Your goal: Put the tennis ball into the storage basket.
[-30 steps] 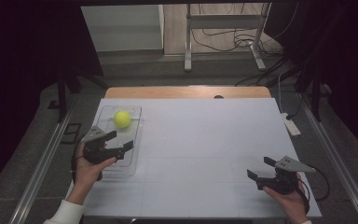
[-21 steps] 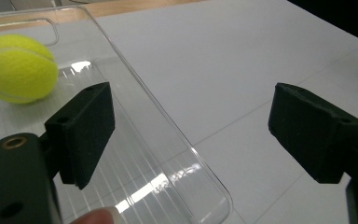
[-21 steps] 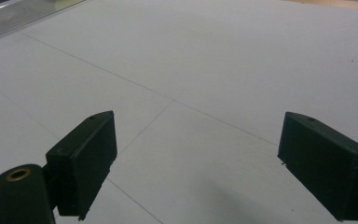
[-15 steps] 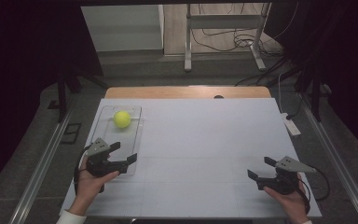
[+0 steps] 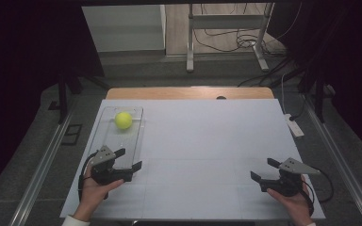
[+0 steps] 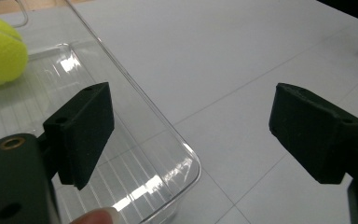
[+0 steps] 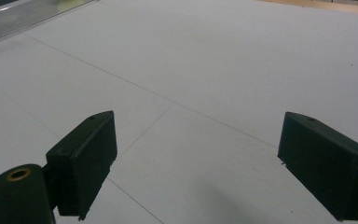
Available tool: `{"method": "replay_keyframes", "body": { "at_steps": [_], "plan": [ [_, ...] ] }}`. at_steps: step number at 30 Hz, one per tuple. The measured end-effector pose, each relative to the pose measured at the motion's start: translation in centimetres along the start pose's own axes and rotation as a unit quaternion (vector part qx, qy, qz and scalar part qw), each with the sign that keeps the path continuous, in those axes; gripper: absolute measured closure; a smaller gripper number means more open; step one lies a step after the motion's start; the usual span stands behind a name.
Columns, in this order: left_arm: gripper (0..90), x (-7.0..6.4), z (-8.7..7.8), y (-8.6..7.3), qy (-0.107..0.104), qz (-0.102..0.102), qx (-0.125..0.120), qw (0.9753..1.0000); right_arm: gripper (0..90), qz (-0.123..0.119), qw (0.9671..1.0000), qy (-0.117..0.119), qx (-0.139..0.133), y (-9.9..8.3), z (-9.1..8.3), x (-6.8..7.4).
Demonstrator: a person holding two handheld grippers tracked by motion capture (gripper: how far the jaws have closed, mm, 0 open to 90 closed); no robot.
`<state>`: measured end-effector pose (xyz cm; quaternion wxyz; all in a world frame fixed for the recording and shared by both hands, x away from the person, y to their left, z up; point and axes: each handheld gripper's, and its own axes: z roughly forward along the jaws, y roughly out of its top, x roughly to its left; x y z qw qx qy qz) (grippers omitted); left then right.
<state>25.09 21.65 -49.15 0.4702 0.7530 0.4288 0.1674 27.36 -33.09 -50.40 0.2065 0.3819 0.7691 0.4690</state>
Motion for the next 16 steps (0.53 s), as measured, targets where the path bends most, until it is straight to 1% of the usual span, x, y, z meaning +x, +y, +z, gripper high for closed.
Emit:
{"method": "replay_keyframes", "body": {
  "at_steps": [4,16],
  "plan": [
    [15.4,-0.1,0.09,-0.02,-0.002,0.004,0.002,1.0,12.1,-0.001,1.0,0.001,-0.001,0.03,-0.07,0.02],
    [15.3,-0.1,0.46,-0.18,-0.001,0.005,0.006,1.0,12.2,0.003,0.9999,0.007,-0.007,0.05,-0.11,-0.05]
  ]
}}
